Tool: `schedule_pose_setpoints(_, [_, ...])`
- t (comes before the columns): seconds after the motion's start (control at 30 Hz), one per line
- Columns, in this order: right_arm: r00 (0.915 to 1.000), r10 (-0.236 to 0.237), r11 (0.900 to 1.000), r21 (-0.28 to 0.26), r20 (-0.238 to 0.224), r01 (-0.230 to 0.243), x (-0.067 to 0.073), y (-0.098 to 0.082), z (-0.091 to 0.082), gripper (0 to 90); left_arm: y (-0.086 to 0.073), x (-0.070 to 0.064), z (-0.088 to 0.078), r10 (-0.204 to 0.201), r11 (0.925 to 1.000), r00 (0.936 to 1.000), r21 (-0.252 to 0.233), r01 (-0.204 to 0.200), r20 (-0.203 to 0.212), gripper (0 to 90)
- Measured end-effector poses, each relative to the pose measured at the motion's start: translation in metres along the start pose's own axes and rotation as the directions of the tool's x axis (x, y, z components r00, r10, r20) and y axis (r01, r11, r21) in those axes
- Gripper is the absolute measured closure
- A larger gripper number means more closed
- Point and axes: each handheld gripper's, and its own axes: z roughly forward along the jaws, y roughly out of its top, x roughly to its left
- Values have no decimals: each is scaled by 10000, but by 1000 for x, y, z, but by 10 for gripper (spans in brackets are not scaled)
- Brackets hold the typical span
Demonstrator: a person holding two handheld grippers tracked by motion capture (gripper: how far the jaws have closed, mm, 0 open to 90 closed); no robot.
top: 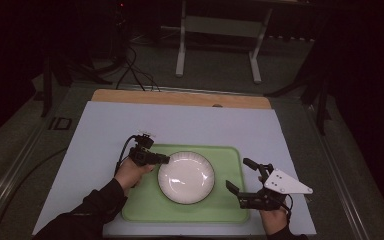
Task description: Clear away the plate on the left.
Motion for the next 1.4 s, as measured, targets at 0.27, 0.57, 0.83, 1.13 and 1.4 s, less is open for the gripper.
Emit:
schedule_pose_setpoints(0.27, [10000, -28, 10000, 46, -17, 28, 1, 0, 0, 132, 2, -13, -23, 754, 9944, 9964, -777, -722, 388, 433])
schedule_pose_setpoints(0.57, [10000, -79, 9999, 78, -26, 79, 2, 1, 0, 132, 3, -26, -58, 1725, 9747, 9807, -1600, -1563, 926, 169])
schedule_pose_setpoints(0.83, [9999, -112, 9999, 88, -37, 112, 2, 1, 0, 132, 0, -35, -77, 2321, 9574, 9705, -1916, -2162, 648, 64])
schedule_pose_setpoints(1.13, [9999, -107, 9999, 124, -52, 108, 2, 0, 1, 132, -5, -40, -92, 2735, 9406, 9614, -2173, -2607, 303, 6])
schedule_pose_setpoints(1.4, [9999, -117, 9998, 162, -64, 118, 3, 0, 2, 132, -13, -38, -109, 2868, 9254, 9580, -2580, -2777, -26, 3])
